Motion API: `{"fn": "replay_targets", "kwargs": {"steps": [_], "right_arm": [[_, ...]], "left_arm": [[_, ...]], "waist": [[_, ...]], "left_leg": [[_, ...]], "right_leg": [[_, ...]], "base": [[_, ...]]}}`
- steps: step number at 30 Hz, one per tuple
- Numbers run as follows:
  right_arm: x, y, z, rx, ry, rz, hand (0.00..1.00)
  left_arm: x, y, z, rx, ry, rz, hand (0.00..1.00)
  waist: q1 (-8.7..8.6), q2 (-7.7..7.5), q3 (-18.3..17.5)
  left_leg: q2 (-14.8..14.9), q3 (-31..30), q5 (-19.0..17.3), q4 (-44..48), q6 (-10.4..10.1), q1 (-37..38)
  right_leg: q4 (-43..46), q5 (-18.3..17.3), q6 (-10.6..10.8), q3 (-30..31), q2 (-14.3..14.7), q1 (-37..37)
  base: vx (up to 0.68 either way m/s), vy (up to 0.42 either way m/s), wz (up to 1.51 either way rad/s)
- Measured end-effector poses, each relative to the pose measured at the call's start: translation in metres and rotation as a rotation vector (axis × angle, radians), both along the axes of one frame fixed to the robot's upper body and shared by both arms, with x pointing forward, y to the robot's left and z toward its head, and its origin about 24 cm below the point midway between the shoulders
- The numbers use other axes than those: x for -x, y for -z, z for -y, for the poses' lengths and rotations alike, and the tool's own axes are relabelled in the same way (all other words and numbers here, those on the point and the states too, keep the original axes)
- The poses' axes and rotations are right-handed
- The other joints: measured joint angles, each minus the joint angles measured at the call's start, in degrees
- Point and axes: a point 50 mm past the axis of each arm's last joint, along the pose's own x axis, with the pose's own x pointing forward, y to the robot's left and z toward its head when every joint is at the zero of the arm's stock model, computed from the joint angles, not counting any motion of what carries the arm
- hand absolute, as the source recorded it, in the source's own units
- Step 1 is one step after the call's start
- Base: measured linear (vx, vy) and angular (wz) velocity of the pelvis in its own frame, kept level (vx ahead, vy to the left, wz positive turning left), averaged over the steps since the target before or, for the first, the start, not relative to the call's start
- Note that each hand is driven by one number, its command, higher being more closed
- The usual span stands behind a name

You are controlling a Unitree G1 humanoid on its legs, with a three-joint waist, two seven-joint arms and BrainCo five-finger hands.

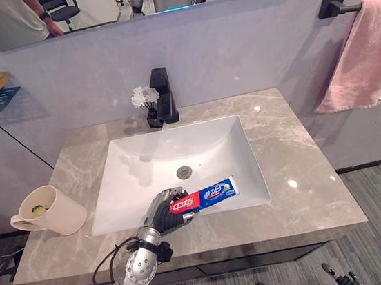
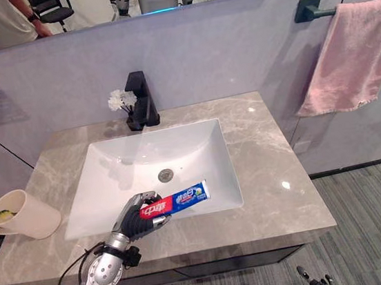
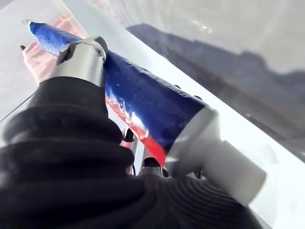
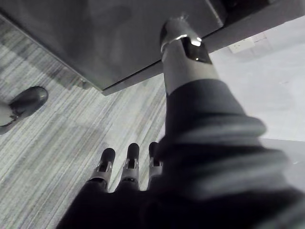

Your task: Organize washtable

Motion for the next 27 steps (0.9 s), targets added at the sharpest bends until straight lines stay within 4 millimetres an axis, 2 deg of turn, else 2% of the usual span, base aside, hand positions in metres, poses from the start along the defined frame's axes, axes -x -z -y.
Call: {"fn": "replay_targets", "kwargs": {"steps": [4,8,10,12,16,18,21,24,27], "right_arm": [[-0.011,-0.018,0.005,0.079,0.014,0.079,0.0],[-0.027,-0.049,0.013,0.196,0.059,0.221,0.0],[-0.033,-0.073,0.02,0.283,0.078,0.306,0.0],[-0.038,-0.09,0.023,0.338,0.082,0.376,0.0],[-0.06,-0.138,0.024,0.465,0.042,0.599,0.0],[-0.078,-0.171,0.02,0.509,-0.059,0.775,0.0],[-0.093,-0.212,0.018,0.581,-0.155,0.97,0.0],[-0.106,-0.245,0.014,0.62,-0.241,1.137,0.0],[-0.118,-0.264,0.001,0.62,-0.345,1.242,0.0]], "left_arm": [[-0.002,-0.003,0.0,0.058,-0.059,0.022,1.0],[-0.003,-0.021,-0.002,0.097,-0.097,0.098,1.0],[-0.003,-0.031,-0.001,0.136,-0.119,0.148,1.0],[-0.003,-0.033,0.0,0.164,-0.128,0.156,1.0],[-0.003,-0.034,-0.001,0.17,-0.133,0.157,1.0],[-0.004,-0.035,-0.007,0.175,-0.155,0.162,1.0],[-0.004,-0.041,-0.008,0.185,-0.153,0.185,1.0],[-0.005,-0.048,-0.007,0.216,-0.143,0.214,1.0],[-0.005,-0.051,-0.006,0.231,-0.124,0.215,1.0]], "waist": [[0.2,-0.26,-0.2],[0.2,-0.36,-0.3],[0.18,-0.26,-0.3],[0.0,-0.15,-0.5],[0.03,-0.28,-0.8],[0.07,-0.35,-1.1],[0.1,-0.4,-1.1],[0.2,-0.43,-1.1],[0.34,-0.47,-1.1]], "left_leg": [[0.0,0.7,0.0,0.3,0.0,-1.2],[0.0,1.7,-0.2,1.0,0.1,-1.3],[0.2,2.2,-1.1,2.3,0.2,-1.6],[0.2,2.4,-1.4,2.7,0.1,-1.9],[0.3,2.6,-1.4,2.8,0.1,-2.0],[0.4,2.5,-1.4,3.1,0.1,-2.3],[0.4,1.9,-1.4,3.6,0.1,-3.0],[0.3,1.5,-1.4,3.7,0.1,-3.0],[0.3,1.4,-1.4,3.9,0.1,-3.2]], "right_leg": [[0.0,0.2,-0.1,0.7,0.0,-1.0],[0.0,0.4,-0.2,2.0,0.1,-1.3],[0.0,0.5,-0.2,2.1,0.2,-1.3],[0.0,0.5,-0.3,2.3,0.2,-1.3],[0.0,0.5,-0.4,2.4,0.4,-1.4],[0.0,0.7,-0.5,2.4,0.4,-2.0],[0.0,0.9,-0.5,2.1,0.4,-2.3],[0.0,0.9,-0.5,1.9,0.3,-2.1],[0.0,1.0,-0.5,1.8,0.2,-2.2]], "base": [[-0.03,0.001,-0.1],[-0.01,0.0,-0.11],[-0.03,0.002,-0.11],[-0.04,-0.002,-0.09],[-0.01,-0.003,-0.02],[0.0,0.0,0.0],[-0.01,-0.006,0.05],[-0.03,-0.003,0.04],[-0.04,-0.001,0.02]]}}
